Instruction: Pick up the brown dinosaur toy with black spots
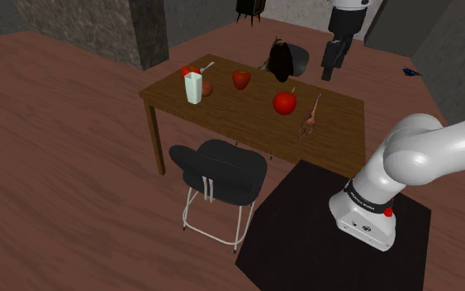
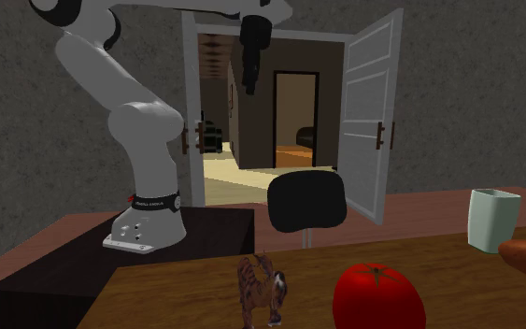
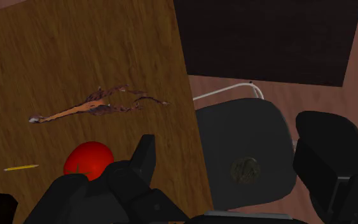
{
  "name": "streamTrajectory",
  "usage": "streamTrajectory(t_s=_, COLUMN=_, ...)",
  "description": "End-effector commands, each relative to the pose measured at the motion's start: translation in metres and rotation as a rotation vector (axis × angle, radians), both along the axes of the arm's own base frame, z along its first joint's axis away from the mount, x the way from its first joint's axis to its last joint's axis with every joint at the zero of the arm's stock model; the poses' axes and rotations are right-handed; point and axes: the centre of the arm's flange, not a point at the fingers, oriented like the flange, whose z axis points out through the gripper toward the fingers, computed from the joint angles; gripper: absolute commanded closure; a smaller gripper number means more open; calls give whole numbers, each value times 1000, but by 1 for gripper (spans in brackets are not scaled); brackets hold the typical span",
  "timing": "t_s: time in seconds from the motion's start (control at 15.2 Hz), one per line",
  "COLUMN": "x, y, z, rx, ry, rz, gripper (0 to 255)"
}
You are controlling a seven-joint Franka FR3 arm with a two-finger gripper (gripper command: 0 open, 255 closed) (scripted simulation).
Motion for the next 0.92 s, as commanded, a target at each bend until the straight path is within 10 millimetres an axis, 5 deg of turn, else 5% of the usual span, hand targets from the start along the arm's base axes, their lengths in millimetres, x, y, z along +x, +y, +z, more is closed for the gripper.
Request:
streamTrajectory(t_s=0.0, x=0, y=0, z=0, rx=0, ry=0, rz=0, gripper=0)
streamTrajectory(t_s=0.86, x=44, y=-122, z=-115, rx=19, ry=-97, rz=-376, gripper=0)
